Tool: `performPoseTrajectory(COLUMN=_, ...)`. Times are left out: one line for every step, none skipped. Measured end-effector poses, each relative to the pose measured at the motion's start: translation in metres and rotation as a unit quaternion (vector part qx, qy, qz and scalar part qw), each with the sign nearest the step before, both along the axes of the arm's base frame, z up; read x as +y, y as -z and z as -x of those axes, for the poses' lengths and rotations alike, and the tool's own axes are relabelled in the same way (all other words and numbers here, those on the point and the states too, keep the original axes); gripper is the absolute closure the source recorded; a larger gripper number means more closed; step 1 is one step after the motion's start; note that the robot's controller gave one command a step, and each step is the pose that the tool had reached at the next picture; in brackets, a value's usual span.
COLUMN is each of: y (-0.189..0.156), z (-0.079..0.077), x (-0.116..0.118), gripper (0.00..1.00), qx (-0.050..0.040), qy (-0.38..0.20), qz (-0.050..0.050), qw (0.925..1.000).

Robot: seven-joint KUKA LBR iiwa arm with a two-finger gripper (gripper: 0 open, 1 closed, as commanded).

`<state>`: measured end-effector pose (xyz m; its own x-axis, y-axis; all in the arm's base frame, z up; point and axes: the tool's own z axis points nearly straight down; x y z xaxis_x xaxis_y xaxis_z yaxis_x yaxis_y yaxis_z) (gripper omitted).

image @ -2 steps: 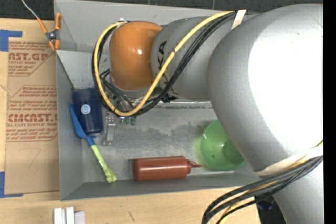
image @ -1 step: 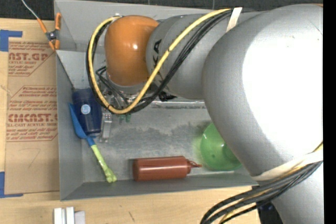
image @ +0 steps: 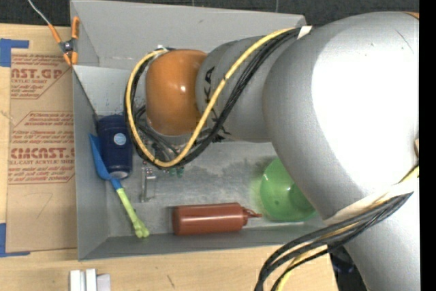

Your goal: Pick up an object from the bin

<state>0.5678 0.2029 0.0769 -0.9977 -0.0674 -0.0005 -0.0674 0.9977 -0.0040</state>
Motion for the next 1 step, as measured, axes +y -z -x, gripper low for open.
performPoseTrajectory(y=-0.0102, z=0.006, x=-0.0039, gripper=0.0, qx=0.0028, qy=0.051, qz=0.002, qw=0.9987)
